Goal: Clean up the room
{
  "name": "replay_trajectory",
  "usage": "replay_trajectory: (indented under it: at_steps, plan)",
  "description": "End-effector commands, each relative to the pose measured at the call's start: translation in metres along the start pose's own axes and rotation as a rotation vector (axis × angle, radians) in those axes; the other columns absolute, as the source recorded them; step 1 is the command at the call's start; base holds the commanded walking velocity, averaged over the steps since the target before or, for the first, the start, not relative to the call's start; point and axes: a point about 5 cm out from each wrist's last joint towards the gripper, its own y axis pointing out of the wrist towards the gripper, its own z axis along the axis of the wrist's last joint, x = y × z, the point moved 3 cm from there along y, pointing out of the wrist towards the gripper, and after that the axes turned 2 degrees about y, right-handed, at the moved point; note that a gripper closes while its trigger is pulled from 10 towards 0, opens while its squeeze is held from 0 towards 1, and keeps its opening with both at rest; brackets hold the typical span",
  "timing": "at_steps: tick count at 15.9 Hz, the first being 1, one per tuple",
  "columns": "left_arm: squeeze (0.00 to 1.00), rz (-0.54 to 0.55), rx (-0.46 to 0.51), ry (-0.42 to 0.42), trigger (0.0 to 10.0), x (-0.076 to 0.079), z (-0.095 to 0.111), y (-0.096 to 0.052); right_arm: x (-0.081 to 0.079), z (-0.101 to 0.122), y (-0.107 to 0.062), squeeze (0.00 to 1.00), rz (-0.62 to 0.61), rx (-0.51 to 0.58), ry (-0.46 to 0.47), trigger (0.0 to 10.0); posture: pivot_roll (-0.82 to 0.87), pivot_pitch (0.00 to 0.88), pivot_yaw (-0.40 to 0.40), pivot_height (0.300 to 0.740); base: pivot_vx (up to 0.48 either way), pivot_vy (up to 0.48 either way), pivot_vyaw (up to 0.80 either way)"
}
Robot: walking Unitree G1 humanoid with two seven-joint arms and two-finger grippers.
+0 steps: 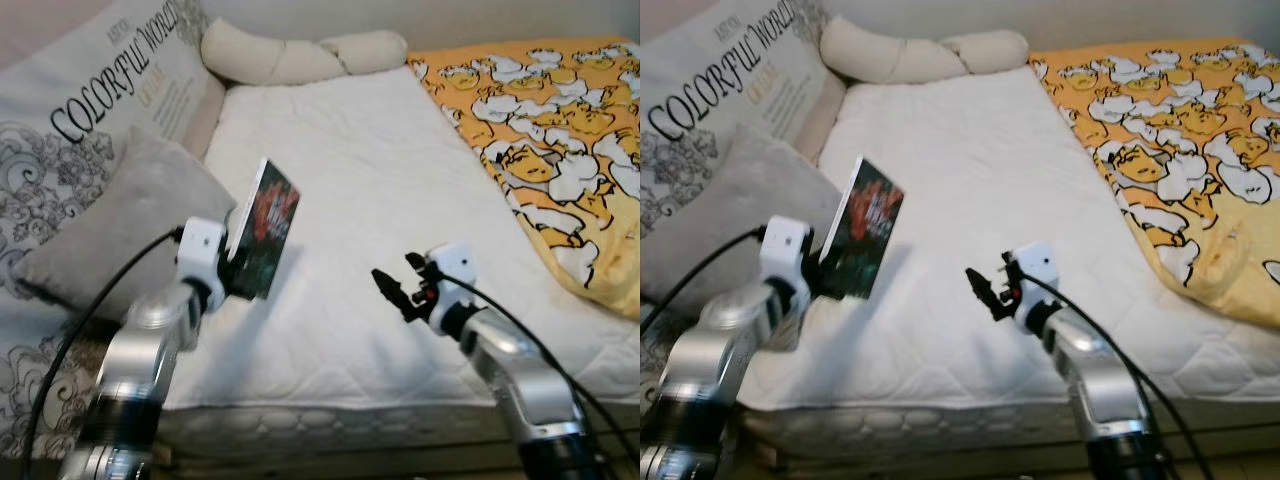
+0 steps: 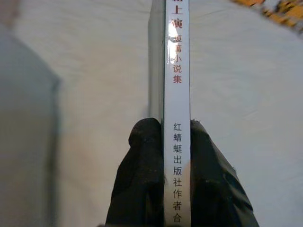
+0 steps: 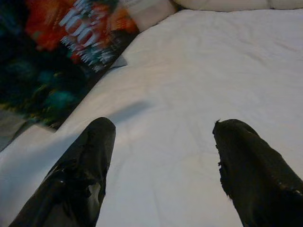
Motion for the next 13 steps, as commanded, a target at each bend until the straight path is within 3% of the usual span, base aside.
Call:
replay_trajectory:
  at_steps: [1,3,5,8,12,13]
  plan:
    - [0.0,-0.052,0.071,-0.07,10.0,0.003,0.019,0.013,-0.004,0.013,-0.005,0.0,0.076,0.024,-0.018,10.0,-0.03,0.0,0.119,0.74,0.0,0.0,0.0]
    - [0.0,-0.076,0.068,-0.14,10.0,0.004,0.022,0.024,-0.004,0.015,-0.013,0.0,0.128,0.012,-0.025,10.0,-0.04,0.0,0.114,0.74,0.0,0.0,0.0]
    - [0.0,-0.129,0.047,-0.298,10.0,0.007,0.025,0.041,-0.004,0.018,-0.032,0.0,0.229,-0.028,-0.04,10.0,-0.08,0.0,0.116,0.74,0.0,0.0,0.0]
    - [0.0,-0.124,-0.03,-0.417,10.0,0.006,0.017,0.049,-0.013,0.02,-0.046,0.0,0.314,-0.059,-0.033,10.0,-0.1,0.0,0.11,0.74,0.0,0.0,0.0]
    - [0.0,0.021,-0.208,-0.613,10.0,-0.015,-0.034,0.04,-0.024,0.014,-0.067,0.0,0.385,-0.142,-0.02,10.0,-0.14,0.013,0.095,0.74,0.0,0.0,0.0]
    - [0.0,0.021,-0.233,-0.624,10.0,-0.016,-0.042,0.038,-0.024,0.014,-0.07,0.0,0.387,-0.154,-0.024,10.0,-0.15,0.019,0.094,0.74,0.0,0.0,0.0]
